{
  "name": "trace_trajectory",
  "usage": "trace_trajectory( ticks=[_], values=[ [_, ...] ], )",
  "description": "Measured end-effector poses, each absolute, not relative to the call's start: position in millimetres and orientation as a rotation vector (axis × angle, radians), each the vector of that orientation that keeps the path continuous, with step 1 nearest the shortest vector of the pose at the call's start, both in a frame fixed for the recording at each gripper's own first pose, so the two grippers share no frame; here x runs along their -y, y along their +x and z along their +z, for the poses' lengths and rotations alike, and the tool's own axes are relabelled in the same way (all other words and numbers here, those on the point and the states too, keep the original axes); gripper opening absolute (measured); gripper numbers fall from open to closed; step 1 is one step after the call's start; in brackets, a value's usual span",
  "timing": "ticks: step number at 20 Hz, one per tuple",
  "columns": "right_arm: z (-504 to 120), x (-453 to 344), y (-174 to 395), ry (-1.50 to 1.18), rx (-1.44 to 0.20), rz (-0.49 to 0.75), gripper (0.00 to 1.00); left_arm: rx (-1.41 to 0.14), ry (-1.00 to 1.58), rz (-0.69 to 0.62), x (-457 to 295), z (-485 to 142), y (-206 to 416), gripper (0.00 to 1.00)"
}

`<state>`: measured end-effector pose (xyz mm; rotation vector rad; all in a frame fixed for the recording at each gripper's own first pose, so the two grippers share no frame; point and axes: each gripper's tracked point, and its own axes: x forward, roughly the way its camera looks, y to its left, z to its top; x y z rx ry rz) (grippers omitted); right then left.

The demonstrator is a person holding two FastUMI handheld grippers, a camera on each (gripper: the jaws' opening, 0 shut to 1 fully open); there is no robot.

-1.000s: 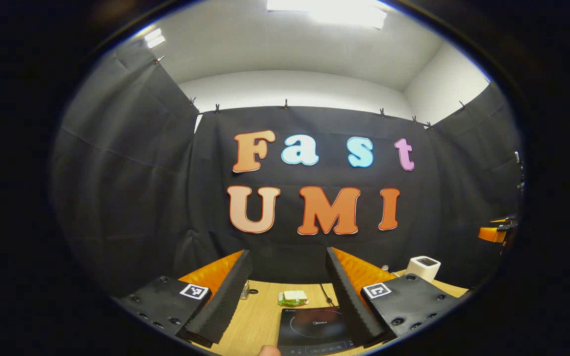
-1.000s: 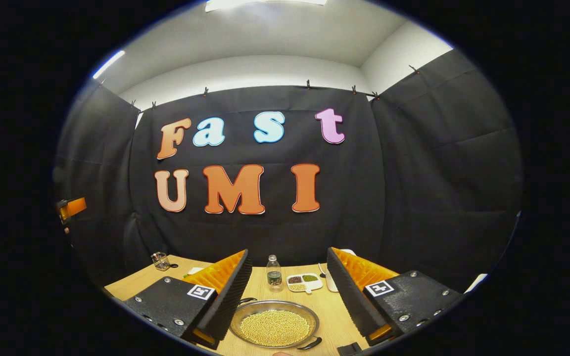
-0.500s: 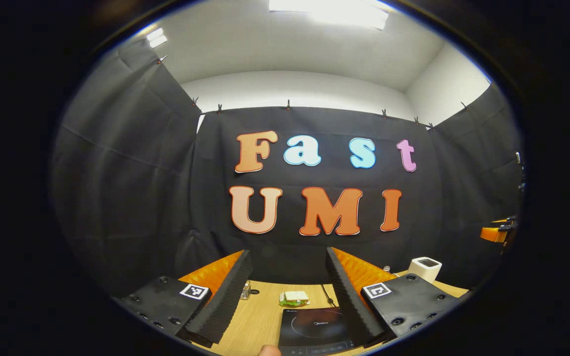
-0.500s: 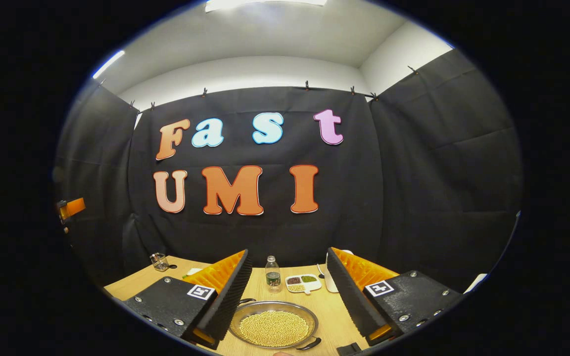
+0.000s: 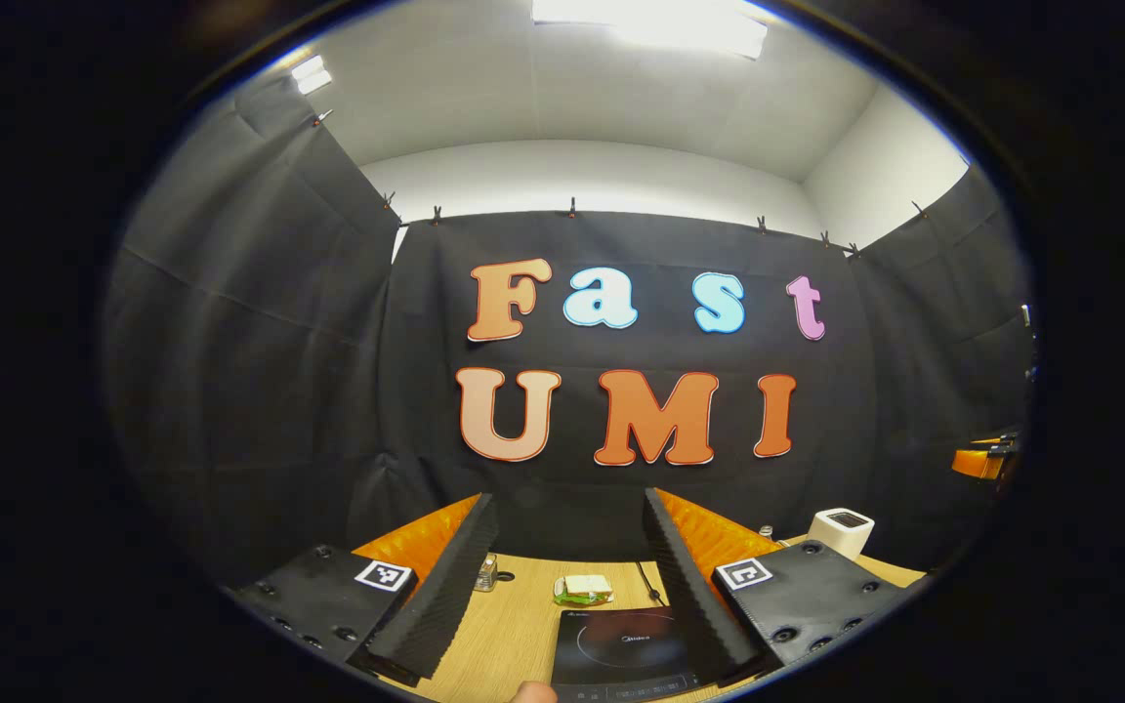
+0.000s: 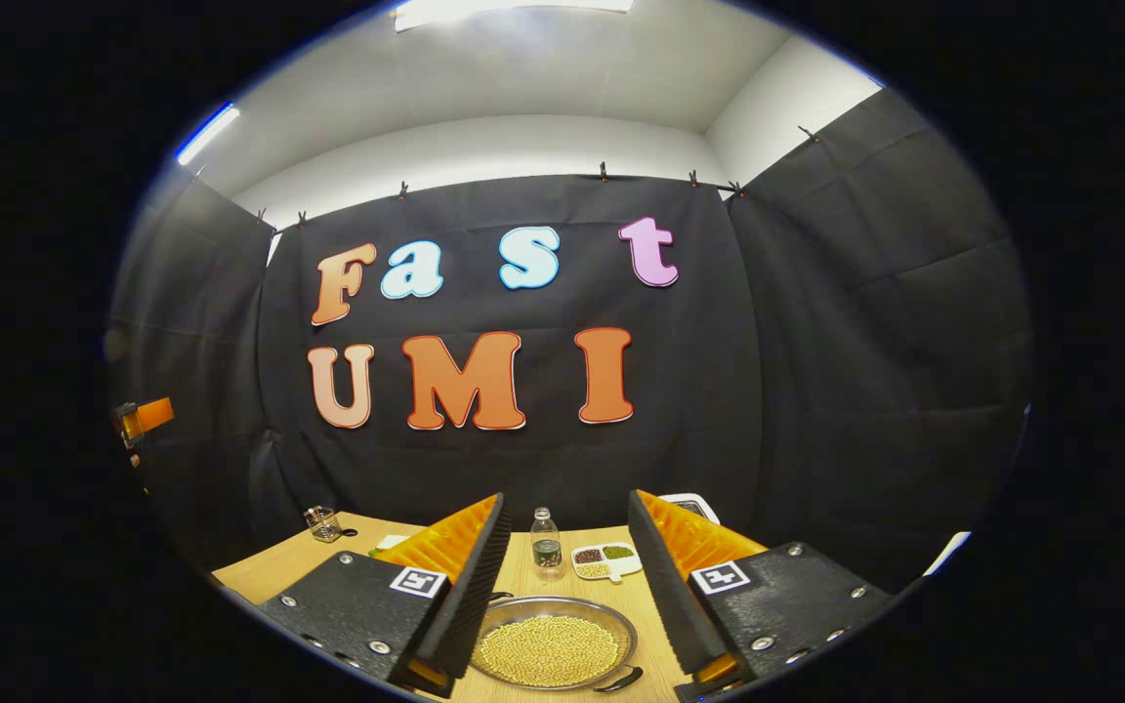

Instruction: First push the handle of the pot to place it horizontally, then grasp the pot with both hands and set it on the induction cooktop.

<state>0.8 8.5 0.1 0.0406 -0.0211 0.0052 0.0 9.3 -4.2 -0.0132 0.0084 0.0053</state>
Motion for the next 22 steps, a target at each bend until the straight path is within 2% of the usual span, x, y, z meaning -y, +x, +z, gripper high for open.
trace_trajectory(
  ticks=[1,3,4,5,8,9,10,11,13,15,22],
  values=[
    [-1,-11,1,0.045,0.017,0.008,0.75,-0.01,-0.016,0.001,-9,-4,1,0.98],
    [-4,-14,1,0.044,0.006,0.007,0.62,-0.01,-0.018,0.002,-9,-5,0,0.98],
    [-6,-17,1,0.039,-0.006,0.003,0.59,-0.01,-0.02,0.003,-10,-5,-1,0.98],
    [-10,-20,2,0.035,-0.019,0.004,0.51,-0.01,-0.021,0.004,-9,-5,0,0.98],
    [-24,-21,3,0.02,-0.055,0.012,0.37,-0.015,-0.026,0.005,-10,-7,0,0.97],
    [-32,-14,-2,0.018,-0.07,-0.001,0.26,-0.017,-0.026,0.006,-10,-8,-1,0.97],
    [-38,-6,-9,0.014,-0.083,-0.01,0.26,-0.018,-0.026,0.008,-11,-7,-1,0.97],
    [-43,-4,-12,0.009,-0.095,-0.013,0.14,-0.018,-0.024,0.012,-12,-8,-1,0.99],
    [-55,-8,-11,-0.002,-0.124,-0.015,0.06,-0.011,-0.011,0.033,-18,-6,-2,0.97],
    [-66,-15,-9,-0.014,-0.157,-0.002,0.0,-0.001,-0.006,0.041,-18,-3,-3,0.98],
    [-110,-23,-19,-0.021,-0.261,0.04,0.0,-0.007,-0.014,0.026,-14,-6,-5,0.98]
  ],
)
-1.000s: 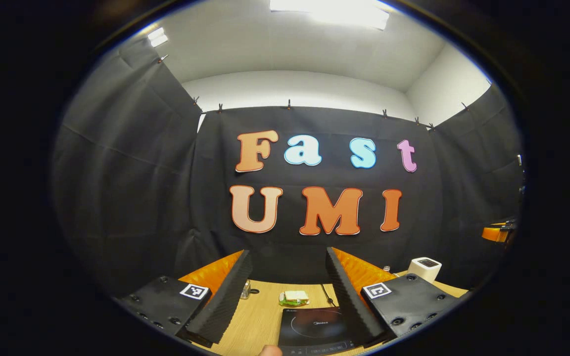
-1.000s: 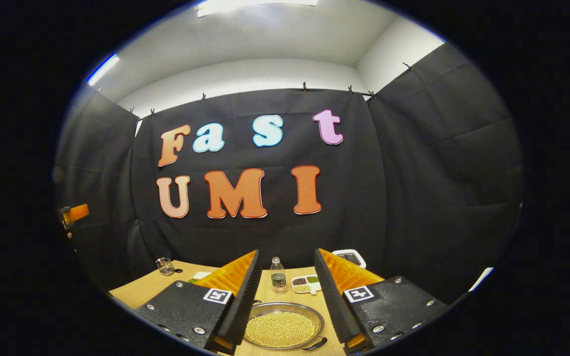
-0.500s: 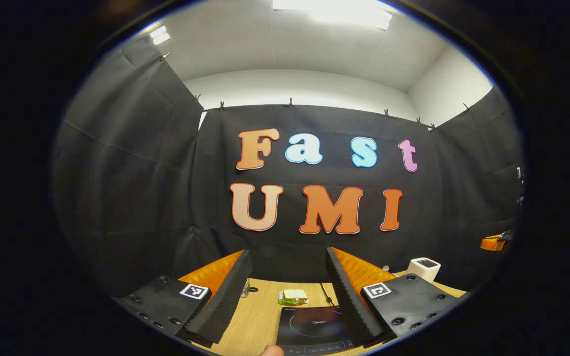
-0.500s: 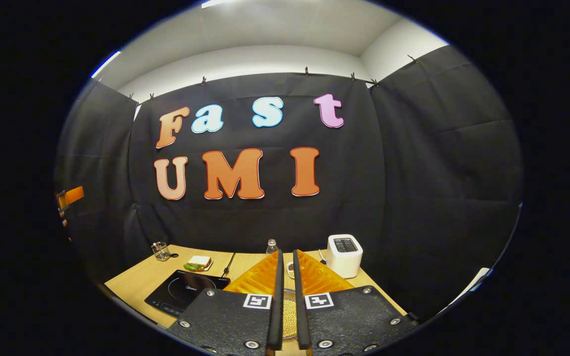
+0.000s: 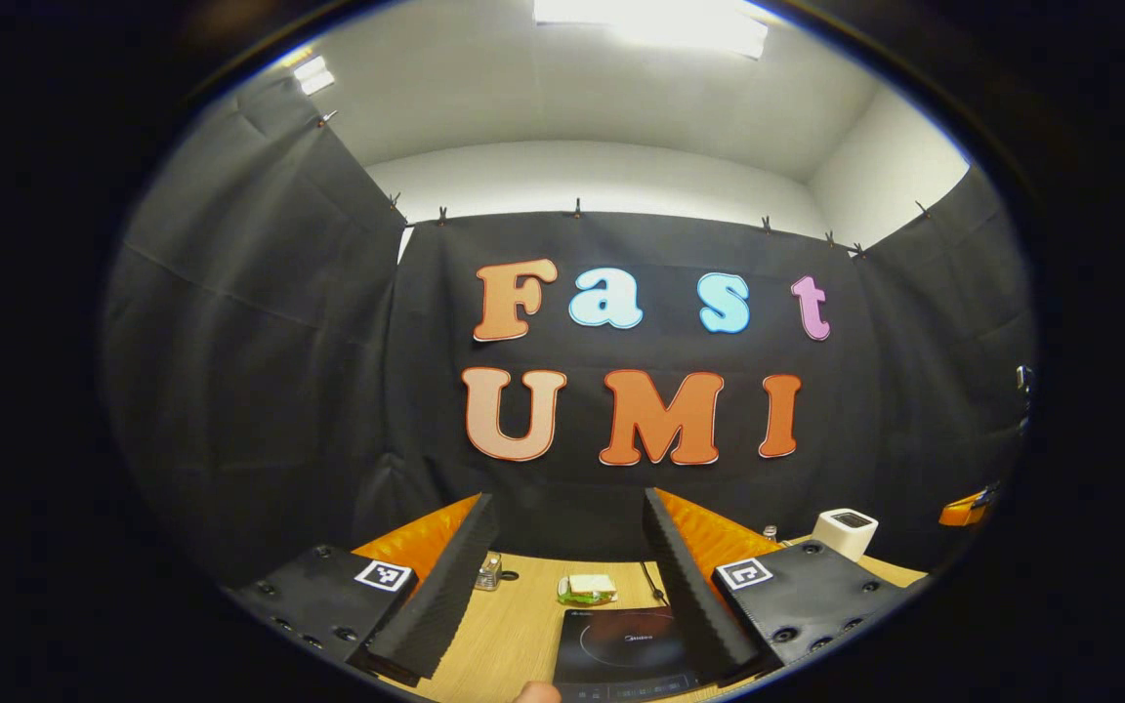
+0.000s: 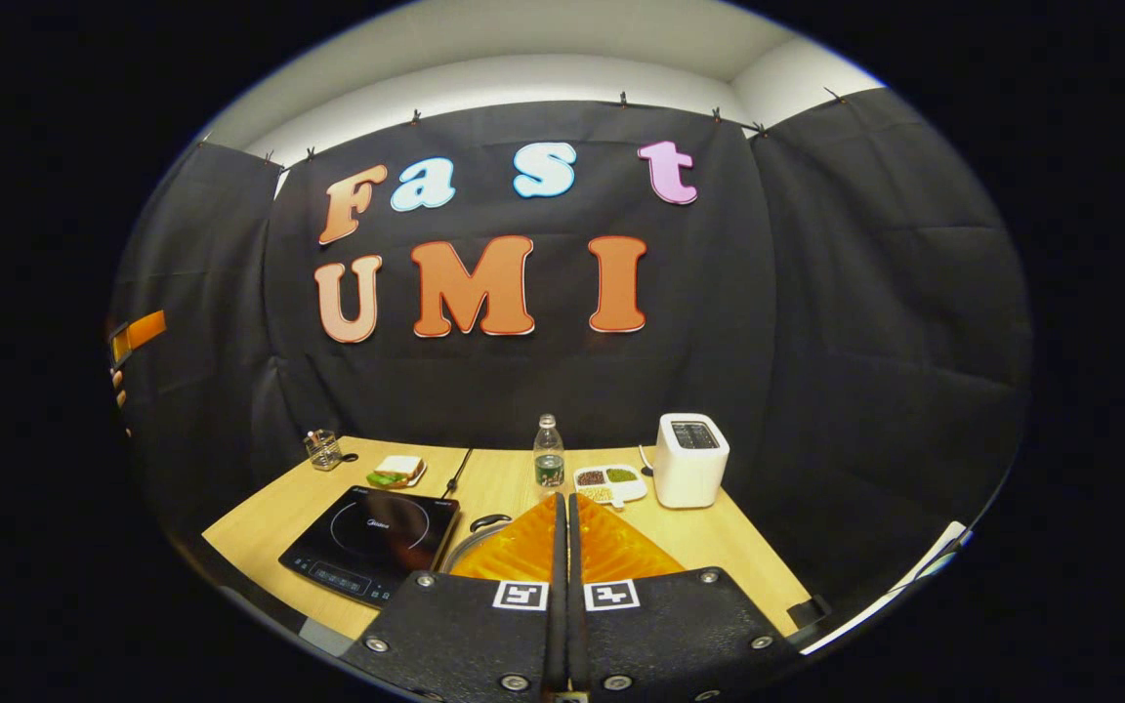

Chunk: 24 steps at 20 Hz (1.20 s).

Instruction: First push the handle of the pot to place it horizontally, then grasp the pot with both hands and set it on the induction cooktop.

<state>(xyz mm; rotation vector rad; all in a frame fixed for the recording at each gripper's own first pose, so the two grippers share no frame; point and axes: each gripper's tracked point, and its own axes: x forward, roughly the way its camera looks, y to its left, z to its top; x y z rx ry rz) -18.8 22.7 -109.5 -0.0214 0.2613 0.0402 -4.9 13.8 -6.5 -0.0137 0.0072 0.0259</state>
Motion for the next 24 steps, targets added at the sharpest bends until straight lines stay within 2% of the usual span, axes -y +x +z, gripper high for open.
trace_trajectory(
  ticks=[11,24],
  values=[
    [-203,-25,-34,0.011,-0.515,0.097,0.0,-0.01,-0.017,0.029,-18,-6,-9,0.97],
    [-305,-13,-44,0.067,-0.753,0.078,0.0,-0.017,-0.015,0.036,-18,-10,-9,0.99]
  ],
)
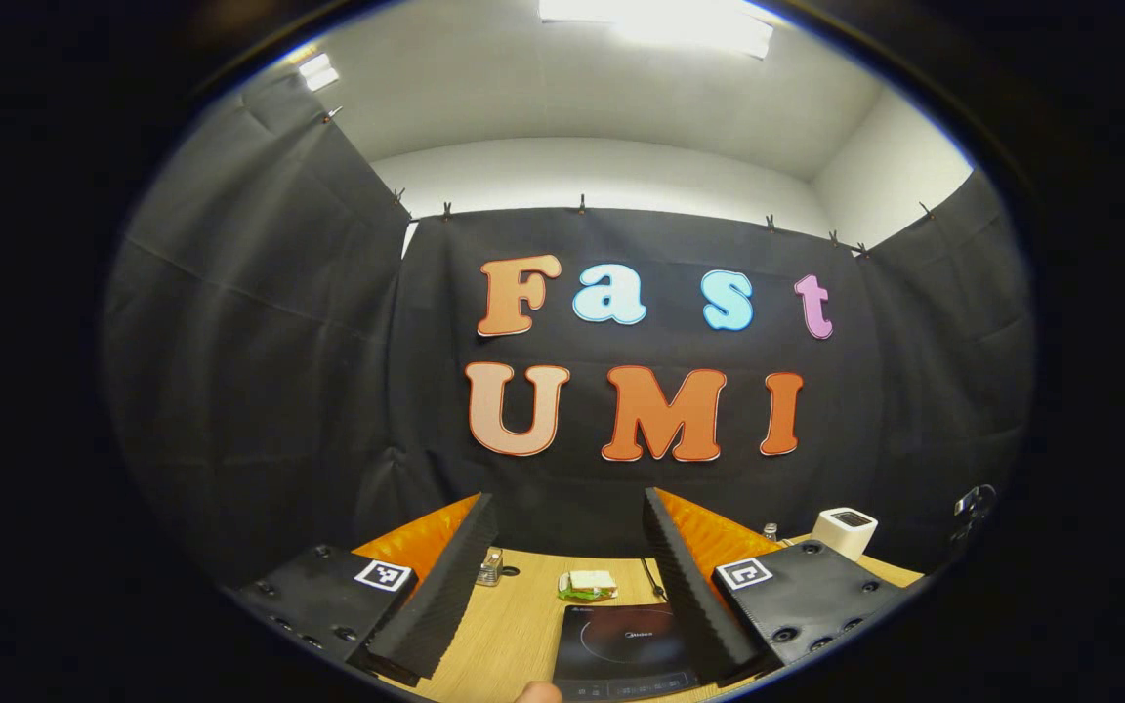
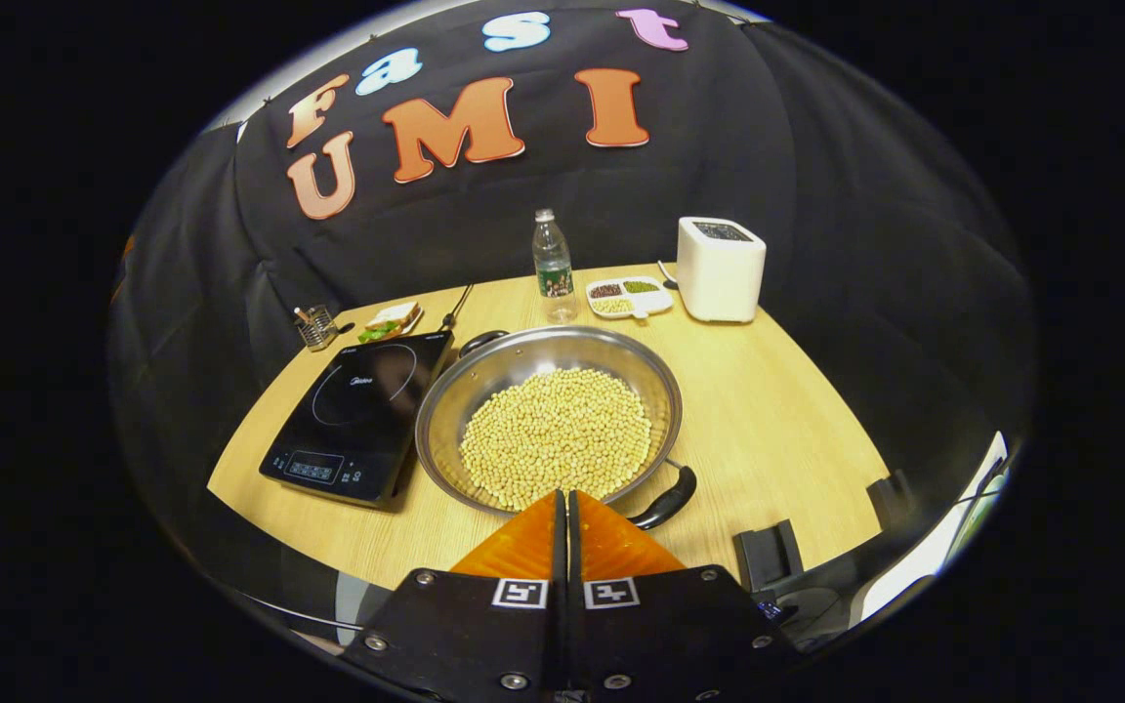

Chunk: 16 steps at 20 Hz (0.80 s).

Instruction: First push the handle of the pot to place it horizontally, then grasp the pot with both hands and set it on the induction cooktop.

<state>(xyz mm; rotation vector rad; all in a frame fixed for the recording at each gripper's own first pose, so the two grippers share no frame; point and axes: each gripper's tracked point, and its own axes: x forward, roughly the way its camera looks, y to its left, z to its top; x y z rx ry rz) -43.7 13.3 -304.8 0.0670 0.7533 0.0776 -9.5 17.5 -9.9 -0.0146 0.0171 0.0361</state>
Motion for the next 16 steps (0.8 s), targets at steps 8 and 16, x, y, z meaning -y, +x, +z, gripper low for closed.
trace_trajectory(
  ticks=[8,16],
  values=[
    [-357,-2,-45,0.098,-0.859,0.044,0.0,-0.025,-0.001,0.034,-14,-14,-7,0.99],
    [-373,10,-34,0.094,-0.855,-0.001,0.0,-0.046,-0.01,0.064,-23,-21,-2,0.99]
  ],
)
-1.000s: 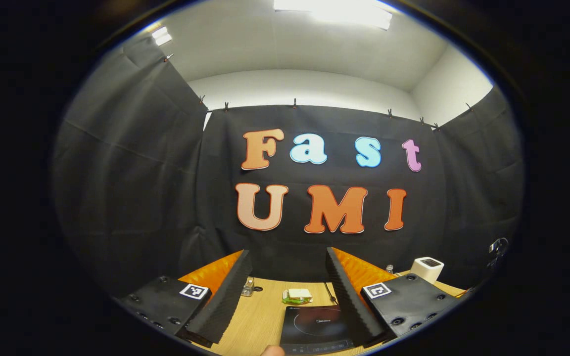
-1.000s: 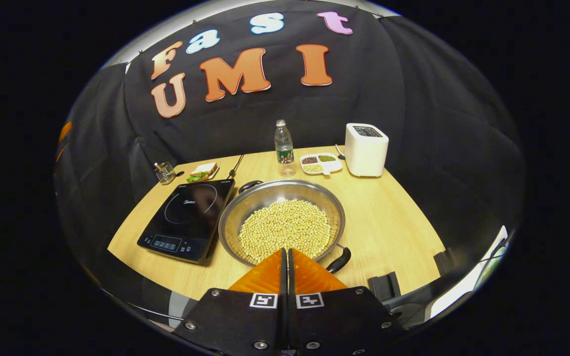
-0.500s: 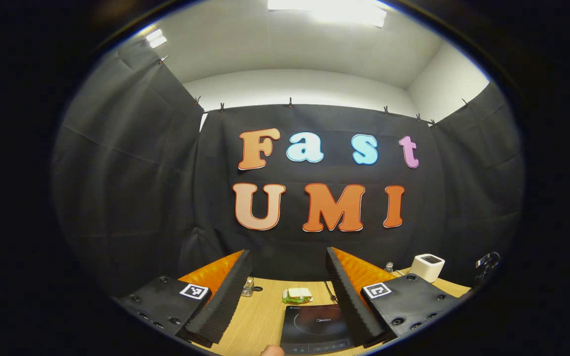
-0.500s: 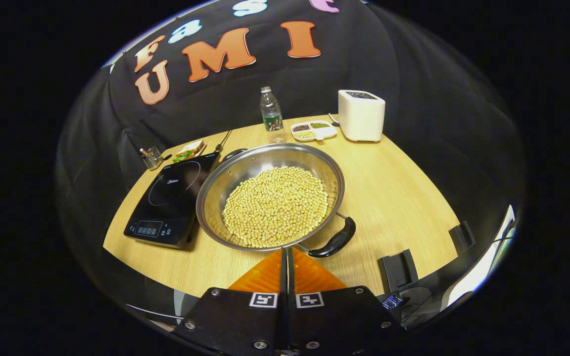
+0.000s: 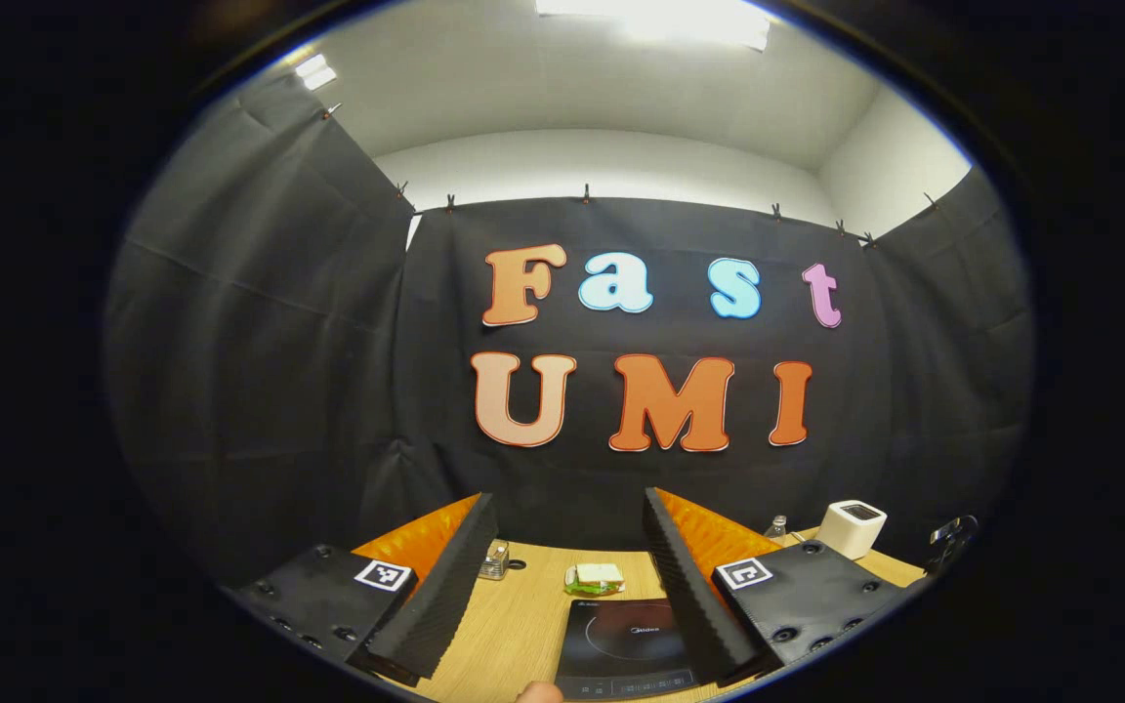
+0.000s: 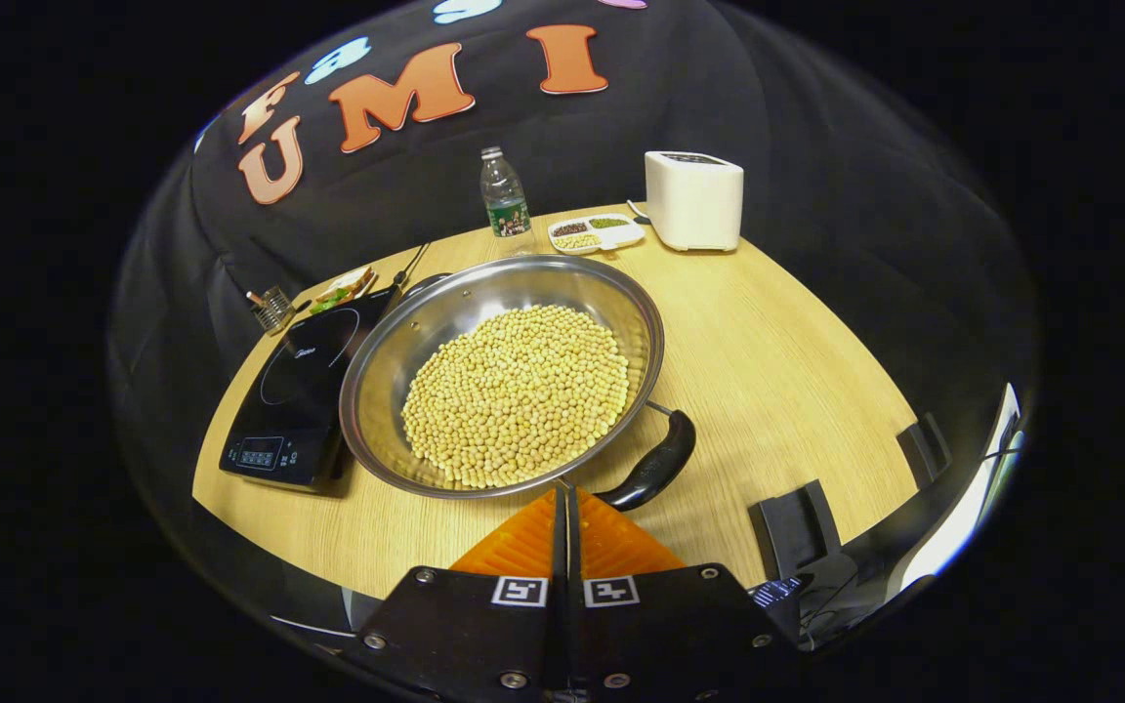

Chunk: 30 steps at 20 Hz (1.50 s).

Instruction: First push the handle of the pot to place it horizontally, then grasp the pot with both hands and set it on the induction cooktop.

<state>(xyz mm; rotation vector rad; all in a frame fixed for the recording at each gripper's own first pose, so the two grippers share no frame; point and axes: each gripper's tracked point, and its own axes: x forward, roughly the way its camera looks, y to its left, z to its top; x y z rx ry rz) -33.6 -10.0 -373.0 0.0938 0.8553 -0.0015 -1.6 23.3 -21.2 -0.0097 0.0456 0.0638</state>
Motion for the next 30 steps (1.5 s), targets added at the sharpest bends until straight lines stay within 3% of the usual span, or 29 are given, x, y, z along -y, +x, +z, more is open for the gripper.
trace_trajectory(
  ticks=[30],
  values=[
    [-378,62,13,0.101,-0.8,-0.106,0.0,-0.049,0.001,0.065,-17,-24,5,0.99]
  ],
)
